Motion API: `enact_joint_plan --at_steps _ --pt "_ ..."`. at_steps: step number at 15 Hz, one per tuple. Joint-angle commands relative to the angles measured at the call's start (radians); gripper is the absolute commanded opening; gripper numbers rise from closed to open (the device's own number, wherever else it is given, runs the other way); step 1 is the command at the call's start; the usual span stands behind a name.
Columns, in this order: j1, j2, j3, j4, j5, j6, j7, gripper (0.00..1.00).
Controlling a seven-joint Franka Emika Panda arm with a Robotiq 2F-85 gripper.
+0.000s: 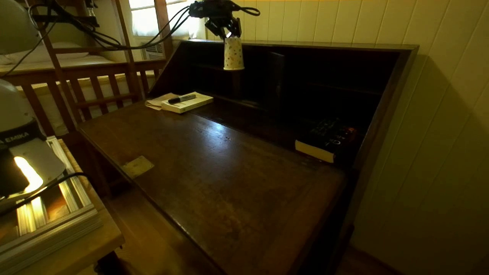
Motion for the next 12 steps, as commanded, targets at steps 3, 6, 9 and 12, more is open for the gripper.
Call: enact_joint_plan --at_steps 3,6,9,12 --pt "-0.149 0.047 0.15 0.096 -0.008 -0.153 -0.048 0.01" --pt "-0.199 0.063 0.204 0.13 -0.029 -0.198 -0.029 0.01" --pt "-0.244 0.088 0.253 0.166 -0.05 -0.23 -0.019 0.01" --pt "-0.269 0.107 0.281 0.207 -0.07 -0.246 -0.007 0.01"
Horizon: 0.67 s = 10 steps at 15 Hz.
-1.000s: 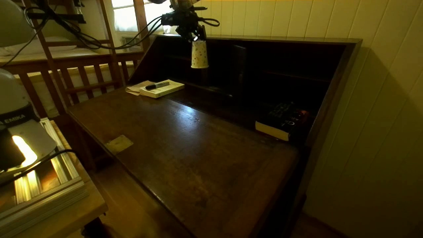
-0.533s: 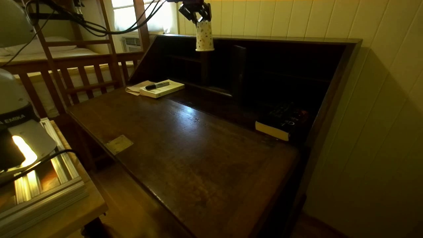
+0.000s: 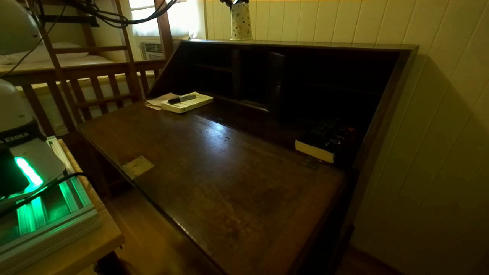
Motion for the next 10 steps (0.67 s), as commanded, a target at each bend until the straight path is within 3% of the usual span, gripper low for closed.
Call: enact_joint_plan --at_steps 1,5,10 --pt "-0.029 0.044 0.039 0.049 -0.052 -0.026 0.024 0.01" --pt "-0.046 0.018 0.042 0.018 -0.121 0.143 0.035 0.01" --pt "0.012 -0.031 -0.05 -0.034 -0.22 0.32 0.044 0.01"
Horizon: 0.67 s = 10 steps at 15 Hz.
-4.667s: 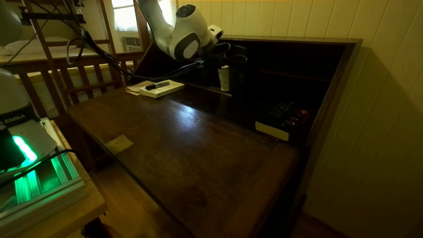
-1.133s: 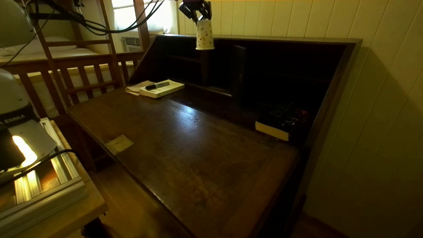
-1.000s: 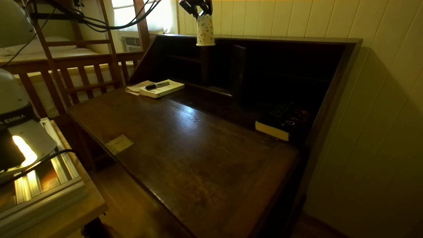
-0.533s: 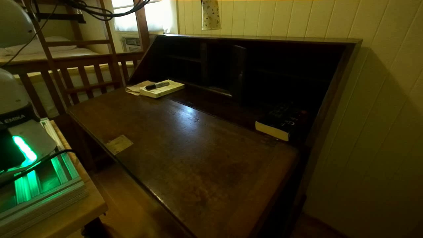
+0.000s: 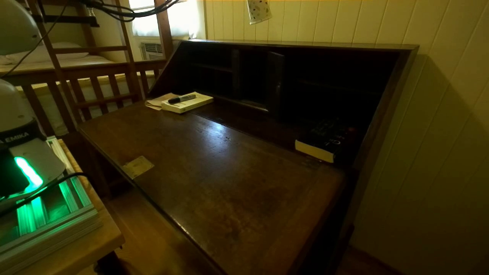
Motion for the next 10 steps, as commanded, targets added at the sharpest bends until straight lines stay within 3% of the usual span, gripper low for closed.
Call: enact_joint_plan --at_steps 1,6,10 --pt "0.051 -0.058 -0.086 -0.045 -0.077 0.136 0.026 0.01" --pt "0.15 -0.102 -0.233 -0.11 -0.123 0.373 0.022 0.01" --pt "0.281 -0.093 -0.38 -0.143 -0.139 0.527 0.023 0.01"
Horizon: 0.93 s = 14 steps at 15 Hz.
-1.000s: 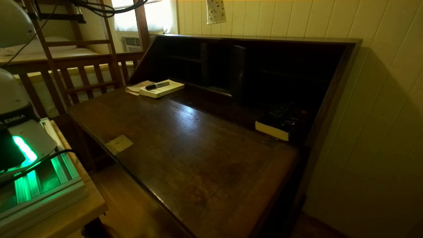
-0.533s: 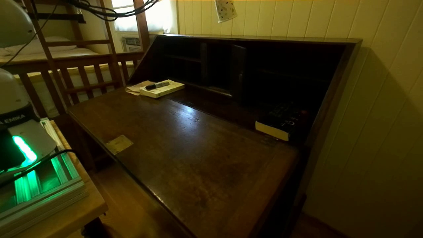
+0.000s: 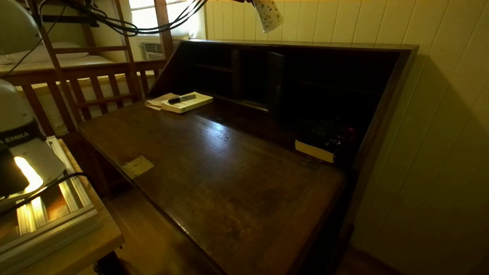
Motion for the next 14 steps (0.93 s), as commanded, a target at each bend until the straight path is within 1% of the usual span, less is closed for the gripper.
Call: enact_joint_plan --at_steps 1,5,6,8,11,14 --pt "0.126 -0.022 -0.151 -0.026 -0.046 0.148 0.025 0.01" --pt "0.311 -0.001 -0.364 -0.018 -0.085 0.282 0.04 0.01" --pt "0.352 0.003 -0.398 -0.019 -0.015 0.304 -0.033 0.01" --pt "0.439 0.028 -0.489 -0.009 0.004 0.355 -0.053 0.01" --pt "0.544 0.065 -0.581 0.007 0.033 0.411 -0.068 0.01" --pt "0.634 0.105 -0.648 0.032 0.061 0.469 -0.087 0.01"
